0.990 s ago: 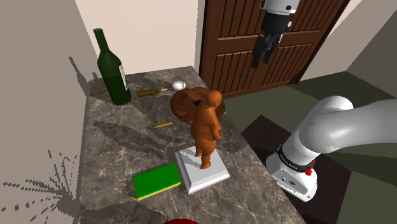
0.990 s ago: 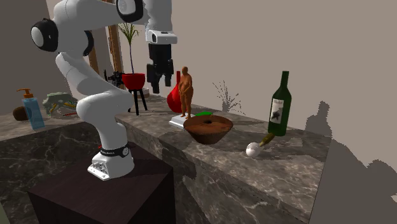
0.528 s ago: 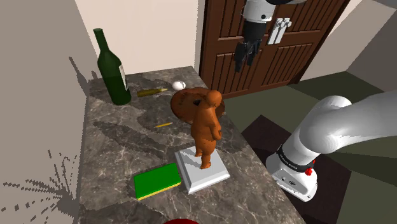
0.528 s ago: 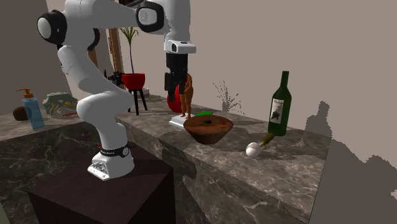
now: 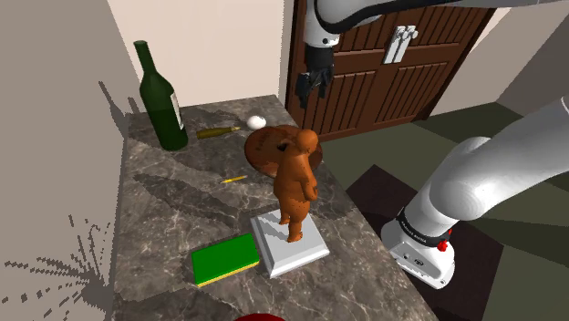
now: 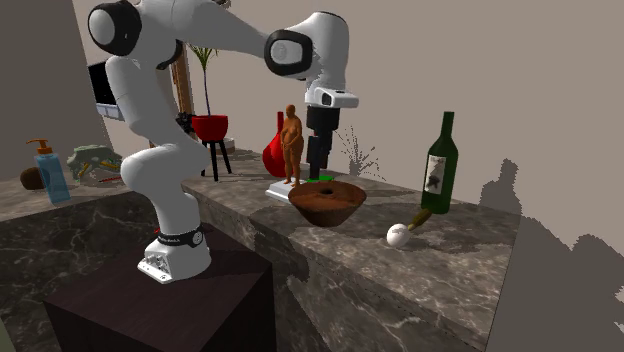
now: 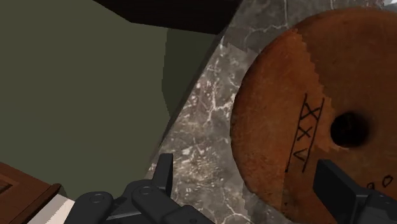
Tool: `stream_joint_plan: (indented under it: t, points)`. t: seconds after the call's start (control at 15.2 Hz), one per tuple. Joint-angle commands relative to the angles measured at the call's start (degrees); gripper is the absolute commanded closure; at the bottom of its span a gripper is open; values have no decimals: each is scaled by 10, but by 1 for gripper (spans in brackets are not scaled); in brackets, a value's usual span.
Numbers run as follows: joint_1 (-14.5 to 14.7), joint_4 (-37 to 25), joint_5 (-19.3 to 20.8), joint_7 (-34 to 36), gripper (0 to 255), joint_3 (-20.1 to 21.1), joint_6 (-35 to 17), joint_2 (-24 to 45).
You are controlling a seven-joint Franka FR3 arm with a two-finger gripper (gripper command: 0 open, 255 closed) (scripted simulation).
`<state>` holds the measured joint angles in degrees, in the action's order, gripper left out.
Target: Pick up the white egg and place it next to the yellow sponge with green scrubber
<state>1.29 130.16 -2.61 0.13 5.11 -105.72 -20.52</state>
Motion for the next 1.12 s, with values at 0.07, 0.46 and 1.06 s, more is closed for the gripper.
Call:
stream_joint_plan:
  t: [0.07, 0.46, 1.06]
  points:
    - [2, -26, 15, 17, 0, 15, -34, 60]
    - [8, -116, 61, 56, 0, 36, -77, 195]
    - [38, -305, 143, 109, 0, 41, -85, 405]
